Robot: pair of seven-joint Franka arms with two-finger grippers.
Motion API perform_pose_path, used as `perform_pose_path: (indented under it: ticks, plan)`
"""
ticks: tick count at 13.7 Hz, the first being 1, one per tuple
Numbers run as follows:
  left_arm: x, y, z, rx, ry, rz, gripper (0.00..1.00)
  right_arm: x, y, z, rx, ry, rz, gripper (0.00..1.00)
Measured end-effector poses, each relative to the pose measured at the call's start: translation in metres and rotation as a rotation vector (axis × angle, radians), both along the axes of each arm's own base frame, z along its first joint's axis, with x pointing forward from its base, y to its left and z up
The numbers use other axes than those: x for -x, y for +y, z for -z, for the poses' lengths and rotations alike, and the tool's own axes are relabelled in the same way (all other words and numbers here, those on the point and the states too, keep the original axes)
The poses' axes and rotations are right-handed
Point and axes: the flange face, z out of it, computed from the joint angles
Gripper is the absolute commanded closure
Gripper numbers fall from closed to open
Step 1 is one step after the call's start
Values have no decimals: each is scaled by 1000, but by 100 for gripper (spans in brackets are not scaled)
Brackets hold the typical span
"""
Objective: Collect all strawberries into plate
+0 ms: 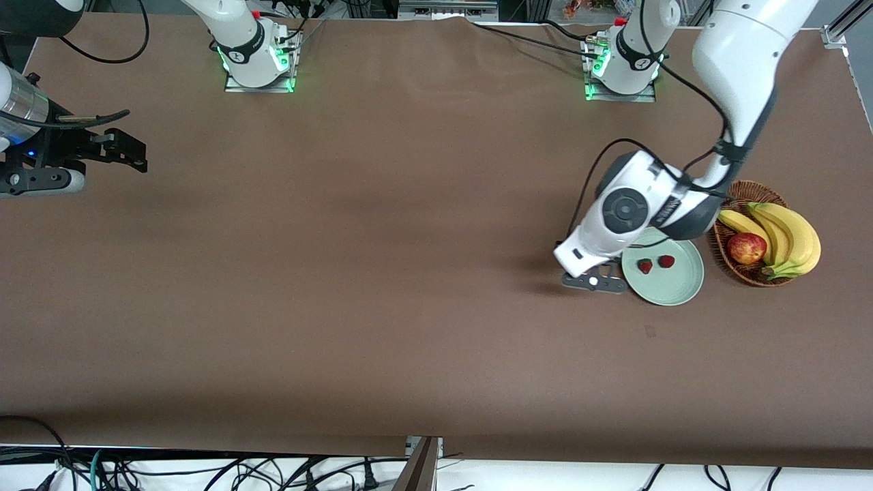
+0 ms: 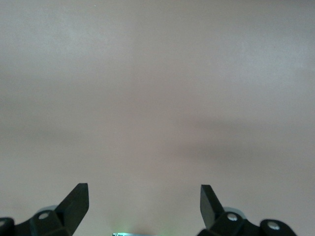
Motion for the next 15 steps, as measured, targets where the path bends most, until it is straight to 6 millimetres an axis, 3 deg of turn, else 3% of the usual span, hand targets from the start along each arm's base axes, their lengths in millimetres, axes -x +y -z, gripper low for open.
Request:
perform_pose_path:
  ticks: [5, 8, 9, 10, 11, 15]
  plan:
    - [-14, 79, -2, 7, 54, 137, 88, 0, 0, 0, 0, -1, -1, 0]
    - [-20, 140, 0, 29, 76, 213, 87, -1, 0, 0, 0, 0, -1, 0]
    - [-21, 160, 2, 38, 81, 223, 76, -1, 0, 0, 0, 0, -1, 0]
    - [-21, 175, 6, 48, 81, 227, 33, -1, 0, 0, 0, 0, -1, 0]
    - [-21, 184, 10, 56, 79, 231, 0, -1, 0, 0, 0, 0, -1, 0]
    - [-21, 180, 14, 67, 80, 243, 0, -1, 0, 0, 0, 0, -1, 0]
